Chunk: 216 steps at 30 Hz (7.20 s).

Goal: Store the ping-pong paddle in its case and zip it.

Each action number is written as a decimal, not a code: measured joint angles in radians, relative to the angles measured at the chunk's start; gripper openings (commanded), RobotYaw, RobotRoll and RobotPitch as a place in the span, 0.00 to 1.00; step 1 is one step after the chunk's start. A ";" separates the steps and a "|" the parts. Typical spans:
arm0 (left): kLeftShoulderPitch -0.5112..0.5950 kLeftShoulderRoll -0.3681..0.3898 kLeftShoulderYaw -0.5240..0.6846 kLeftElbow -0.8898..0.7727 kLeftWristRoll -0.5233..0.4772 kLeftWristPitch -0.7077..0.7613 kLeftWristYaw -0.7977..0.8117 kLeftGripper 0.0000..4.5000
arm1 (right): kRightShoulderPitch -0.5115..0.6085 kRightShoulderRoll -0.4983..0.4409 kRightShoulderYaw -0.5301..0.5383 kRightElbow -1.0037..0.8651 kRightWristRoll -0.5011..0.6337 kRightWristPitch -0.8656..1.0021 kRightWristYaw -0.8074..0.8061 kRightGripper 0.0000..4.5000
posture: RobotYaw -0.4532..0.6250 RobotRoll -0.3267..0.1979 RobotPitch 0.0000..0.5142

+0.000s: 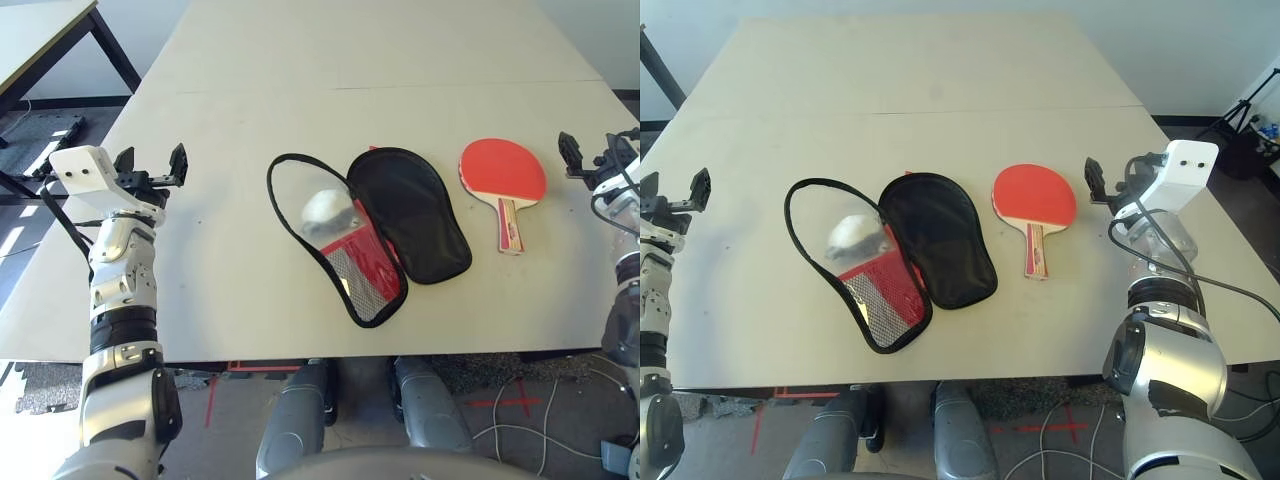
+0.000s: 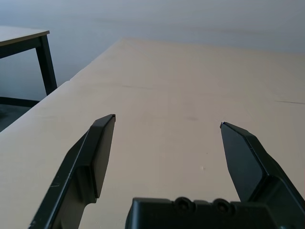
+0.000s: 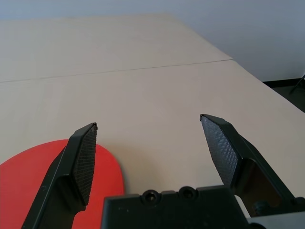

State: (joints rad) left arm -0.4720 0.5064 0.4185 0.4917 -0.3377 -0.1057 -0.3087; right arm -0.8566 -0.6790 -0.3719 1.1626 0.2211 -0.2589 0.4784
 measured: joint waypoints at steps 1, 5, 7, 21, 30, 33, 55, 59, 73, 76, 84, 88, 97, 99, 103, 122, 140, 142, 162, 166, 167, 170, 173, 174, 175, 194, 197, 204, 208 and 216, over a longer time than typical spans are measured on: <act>0.000 0.000 0.000 0.001 0.000 -0.002 0.000 1.00 | 0.000 0.000 0.000 0.000 0.000 0.000 0.000 0.99 | 0.34 0.62 0.32; -0.009 -0.001 -0.001 0.019 0.000 -0.004 0.000 1.00 | 0.000 -0.001 0.000 0.003 0.000 0.000 0.000 0.99 | 0.34 0.62 0.31; -0.017 0.000 -0.001 0.024 0.001 -0.006 -0.001 1.00 | 0.000 -0.001 0.000 0.003 0.000 0.000 0.000 0.99 | 0.34 0.62 0.30; -0.210 0.134 -0.041 -0.151 -0.067 0.192 -0.103 1.00 | 0.000 0.005 0.000 0.004 0.000 0.000 0.002 0.99 | 0.36 0.62 0.31; -0.172 0.211 -0.293 -0.590 -0.245 0.614 -0.428 1.00 | -0.003 0.033 0.002 -0.032 0.000 0.089 -0.049 0.99 | 0.36 0.62 0.32; -0.133 0.228 -0.382 -0.725 -0.294 0.732 -0.512 1.00 | -0.006 0.041 0.019 -0.097 -0.014 0.186 -0.116 0.99 | 0.34 0.62 0.33; -0.104 0.223 -0.483 -0.802 -0.237 0.797 -0.610 1.00 | -0.034 -0.034 0.240 -0.961 0.051 1.778 -0.153 0.99 | 0.31 0.62 0.34; -0.104 0.215 -0.498 -0.802 -0.218 0.790 -0.612 1.00 | -0.045 0.007 0.249 -0.961 0.048 1.839 -0.163 0.99 | 0.32 0.62 0.35; -0.105 0.205 -0.514 -0.813 -0.204 0.800 -0.611 1.00 | 0.011 0.110 0.313 -0.964 0.032 1.834 -0.193 0.99 | 0.35 0.62 0.35; -0.105 0.203 -0.514 -0.816 -0.203 0.804 -0.610 1.00 | 0.017 0.109 0.315 -0.961 0.024 1.819 -0.194 0.99 | 0.35 0.62 0.35; -0.105 0.202 -0.514 -0.825 -0.200 0.804 -0.608 1.00 | 0.054 0.096 0.322 -0.980 0.000 1.783 -0.201 0.51 | 0.34 0.62 0.35; -0.105 0.200 -0.515 -0.824 -0.197 0.803 -0.611 1.00 | 0.084 0.085 0.332 -1.060 0.001 1.805 -0.200 0.29 | 0.34 0.62 0.35; -0.105 0.198 -0.517 -0.818 -0.191 0.794 -0.624 1.00 | 0.195 0.079 0.345 -1.301 -0.039 1.796 -0.263 0.25 | 0.33 0.62 0.35; -0.105 0.198 -0.517 -0.814 -0.190 0.793 -0.627 1.00 | 0.215 0.077 0.345 -1.367 -0.039 1.784 -0.261 0.25 | 0.33 0.62 0.35; -0.105 0.198 -0.517 -0.810 -0.182 0.791 -0.630 1.00 | 0.230 0.126 0.340 -1.503 -0.029 1.761 -0.256 0.25 | 0.33 0.62 0.35; -0.090 0.204 -0.518 -0.824 -0.175 0.807 -0.633 1.00 | 0.272 0.518 0.406 -1.625 -0.032 1.839 -0.379 0.25 | 0.37 0.62 0.41; -0.073 0.206 -0.517 -0.835 -0.175 0.814 -0.631 1.00 | 0.295 0.532 0.423 -1.604 0.010 1.839 -0.441 0.25 | 0.37 0.62 0.44; -0.072 0.206 -0.517 -0.835 -0.175 0.813 -0.632 1.00 | 0.313 0.508 0.423 -1.626 0.033 1.839 -0.441 0.25 | 0.37 0.62 0.44; -0.070 0.200 -0.520 -0.836 -0.175 0.811 -0.637 1.00 | 0.390 0.402 0.386 -1.716 0.290 1.833 -0.571 0.25 | 0.35 0.62 0.48; -0.070 0.200 -0.521 -0.834 -0.174 0.808 -0.647 1.00 | 0.405 0.393 0.377 -1.727 0.338 1.833 -0.609 0.25 | 0.35 0.62 0.49; -0.070 0.200 -0.521 -0.833 -0.174 0.806 -0.648 1.00 | 0.409 0.388 0.373 -1.730 0.355 1.833 -0.621 0.25 | 0.35 0.62 0.49; -0.070 0.200 -0.521 -0.832 -0.172 0.803 -0.654 1.00 | 0.423 0.382 0.355 -1.739 0.395 1.832 -0.649 0.25 | 0.34 0.62 0.49; -0.070 0.200 -0.521 -0.830 -0.171 0.801 -0.659 1.00 | 0.429 0.382 0.346 -1.741 0.429 1.832 -0.682 0.25 | 0.34 0.62 0.49; -0.070 0.200 -0.521 -0.829 -0.171 0.801 -0.660 1.00 | 0.429 0.382 0.343 -1.740 0.440 1.832 -0.692 0.25 | 0.34 0.62 0.49; -0.070 0.200 -0.521 -0.827 -0.171 0.800 -0.661 1.00 | 0.427 0.382 0.342 -1.738 0.450 1.832 -0.702 0.33 | 0.34 0.62 0.49; -0.179 0.335 -0.432 -0.885 -0.261 0.911 -0.694 1.00 | 0.389 -0.207 0.283 -1.600 0.545 1.556 -0.091 1.00 | 0.38 0.62 0.49; -0.169 0.451 -0.392 -0.888 -0.265 0.942 -0.724 1.00 | 0.403 -0.236 0.293 -1.551 0.510 1.459 0.009 1.00 | 0.40 0.62 0.49; -0.065 0.630 -0.285 -0.861 -0.262 0.953 -0.787 1.00 | 0.398 -0.244 0.329 -1.454 0.446 1.337 0.158 1.00 | 0.44 0.62 0.48; 0.028 0.684 -0.243 -0.837 -0.253 0.946 -0.808 1.00 | 0.390 -0.241 0.337 -1.387 0.424 1.270 0.242 1.00 | 0.44 0.62 0.47; 0.096 0.678 -0.251 -0.854 -0.235 0.912 -0.795 1.00 | 0.395 -0.239 0.333 -1.316 0.390 1.155 0.368 1.00 | 0.43 0.62 0.46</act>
State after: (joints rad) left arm -0.3760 1.1842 0.1671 -0.3625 -0.5722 0.8064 -1.1034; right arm -0.4614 -0.9177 -0.0394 -0.1529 0.6113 0.8963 0.8461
